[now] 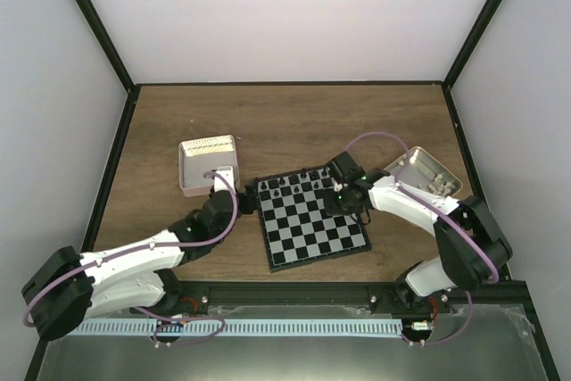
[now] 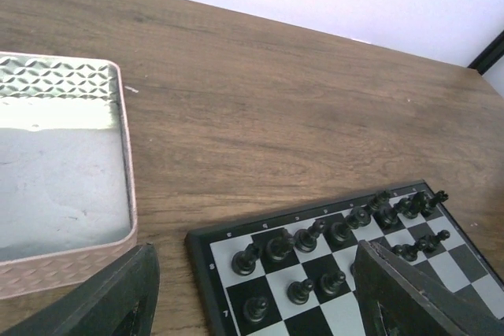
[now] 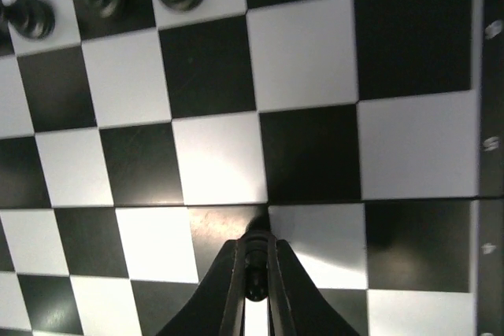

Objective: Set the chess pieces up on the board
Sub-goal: Pick up the chess piece at the center of the board, then place the chess piece on the chessboard.

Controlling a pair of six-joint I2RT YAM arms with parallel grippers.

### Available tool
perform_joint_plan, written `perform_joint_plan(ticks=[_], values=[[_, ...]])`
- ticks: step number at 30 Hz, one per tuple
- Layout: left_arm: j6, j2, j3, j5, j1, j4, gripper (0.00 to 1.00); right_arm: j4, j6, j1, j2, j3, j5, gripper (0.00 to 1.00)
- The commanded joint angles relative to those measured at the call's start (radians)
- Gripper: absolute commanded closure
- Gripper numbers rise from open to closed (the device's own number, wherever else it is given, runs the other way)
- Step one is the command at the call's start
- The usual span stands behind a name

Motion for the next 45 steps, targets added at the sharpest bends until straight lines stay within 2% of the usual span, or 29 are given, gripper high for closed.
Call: perform_joint_plan(ticks=[1,7,11,21,29,35,38,40,45], values=[[-0.053,-0.035,0.012,-0.029,0.010,-0.083,0.30,-0.003,0.027,-0.014,0.007,0.079,0.141,0.99],[-0.093,-0.098,0.016,-0.011,0.030,-0.166,0.25,0.066,-0.014,-0.123,0.094,0.152,0.161,0.99],[-0.123,-0.139,0.024,0.047,0.059,-0.215,0.23,0.055,-0.045,-0.137,0.177,0.222,0.174,0.99],[-0.121,-0.195,0.014,0.071,0.075,-0.240,0.19,0.078,-0.057,-0.143,0.236,0.238,0.196,0.98],[-0.117,-0.194,0.012,0.067,0.078,-0.235,0.20,0.074,-0.064,-0.143,0.265,0.244,0.221,0.91],[-0.104,-0.221,0.021,0.062,0.080,-0.258,0.19,0.066,-0.060,-0.142,0.192,0.254,0.183,0.64],[-0.080,-0.244,0.053,0.065,0.081,-0.301,0.18,0.048,-0.038,-0.143,0.127,0.269,0.177,0.56],[-0.064,-0.265,0.090,0.064,0.081,-0.362,0.16,0.025,-0.017,-0.143,0.057,0.263,0.184,0.51],[-0.025,-0.355,0.173,0.062,0.081,-0.531,0.07,0.045,0.005,-0.143,-0.212,0.122,0.253,0.29]])
